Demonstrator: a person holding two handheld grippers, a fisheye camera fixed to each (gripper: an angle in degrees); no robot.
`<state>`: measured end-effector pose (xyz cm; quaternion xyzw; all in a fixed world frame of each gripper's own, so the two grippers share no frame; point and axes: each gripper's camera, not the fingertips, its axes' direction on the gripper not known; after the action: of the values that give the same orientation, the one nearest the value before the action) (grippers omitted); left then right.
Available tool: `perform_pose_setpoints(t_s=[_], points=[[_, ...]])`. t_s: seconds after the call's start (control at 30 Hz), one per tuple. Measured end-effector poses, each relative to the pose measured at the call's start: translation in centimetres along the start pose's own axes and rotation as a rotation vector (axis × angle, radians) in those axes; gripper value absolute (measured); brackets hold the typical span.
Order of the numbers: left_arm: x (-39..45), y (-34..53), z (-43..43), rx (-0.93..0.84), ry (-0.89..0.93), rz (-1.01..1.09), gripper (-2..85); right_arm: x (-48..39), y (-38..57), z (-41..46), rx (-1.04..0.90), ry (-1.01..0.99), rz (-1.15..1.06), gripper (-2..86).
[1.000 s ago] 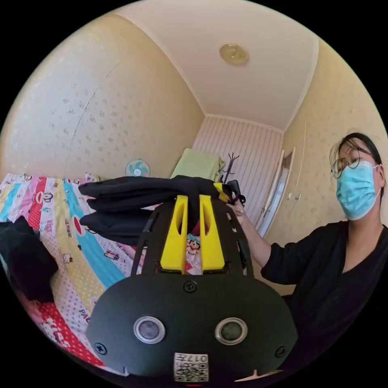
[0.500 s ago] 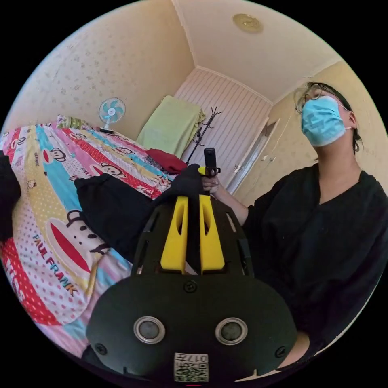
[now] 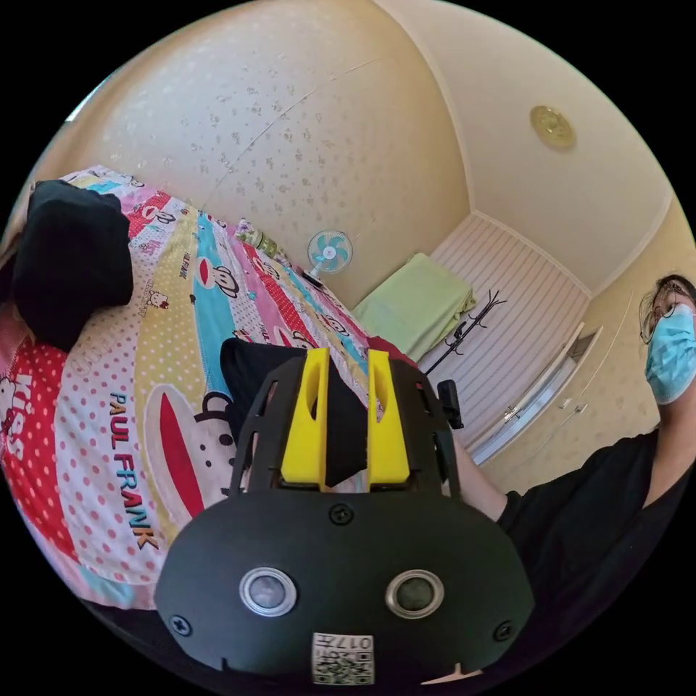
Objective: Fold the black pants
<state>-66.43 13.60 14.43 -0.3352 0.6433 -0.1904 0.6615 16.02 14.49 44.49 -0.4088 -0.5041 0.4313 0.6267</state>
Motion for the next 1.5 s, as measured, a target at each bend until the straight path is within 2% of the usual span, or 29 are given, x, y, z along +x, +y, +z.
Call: perform_pose_setpoints(t_s=[0.1, 0.17, 0.23, 0.27, 0.3, 0.33, 0.5, 0.63, 0.77, 1.03, 1.2, 1.33, 1.4, 1.5], points=[[1.9, -3.5, 5.3, -0.145, 0.031, 0.116, 8.1, 0.7, 5.2, 0.8, 0.007, -0.116, 0.102, 13.0], [3.2, -5.8, 10.0, -0.296, -0.042, 0.208, 8.0, 0.6, 7.5, 2.6, 0.048, -0.162, 0.137, 13.3], [2.7, -7.2, 17.6, -0.531, -0.332, 0.321, 7.0, 0.6, 7.8, 4.4, 0.067, -0.218, 0.168, 13.7], [1.8, -7.3, 19.6, -0.597, -0.413, 0.306, 6.5, 0.4, 7.3, 5.8, 0.046, -0.250, 0.145, 13.9], [-1.2, -7.2, 23.3, -0.741, -0.495, 0.224, 5.9, 0.2, 7.0, 6.6, 0.024, -0.241, 0.140, 14.1], [-4.1, -7.3, 25.2, -0.817, -0.441, 0.137, 4.9, -0.1, 6.4, 8.0, -0.017, -0.200, 0.149, 14.5], [-11.7, -8.7, 23.9, -0.739, -0.154, -0.140, 0.3, -2.8, 4.8, 9.0, 0.160, -0.190, 0.113, 15.8], [-12.9, -8.2, 22.3, -0.656, -0.100, -0.104, -0.7, -3.1, 2.2, 9.8, 0.180, -0.132, 0.223, 13.3], [-14.2, -8.3, 21.8, -0.643, -0.066, -0.125, -0.8, -3.3, 2.5, 8.5, 0.193, -0.207, 0.370, 14.0], [-20.1, -7.7, 20.5, -0.600, 0.200, -0.312, -1.0, -5.7, 1.3, 5.5, 0.238, -0.053, 0.203, 14.9], [-19.5, -7.4, 19.9, -0.598, 0.159, -0.268, -1.0, -8.4, -1.6, 7.9, 0.331, 0.005, 0.206, 21.0], [-19.0, -6.5, 19.0, -0.583, 0.144, -0.249, -0.9, -7.5, -3.3, 9.7, 0.441, 0.088, 0.300, 21.1], [-18.9, -6.0, 18.5, -0.565, 0.138, -0.258, -0.8, -6.4, -3.1, 9.1, 0.441, 0.058, 0.332, 20.5], [-17.6, -5.1, 17.6, -0.544, 0.104, -0.250, 0.0, -5.6, -2.5, 6.9, 0.317, -0.017, 0.331, 19.7]])
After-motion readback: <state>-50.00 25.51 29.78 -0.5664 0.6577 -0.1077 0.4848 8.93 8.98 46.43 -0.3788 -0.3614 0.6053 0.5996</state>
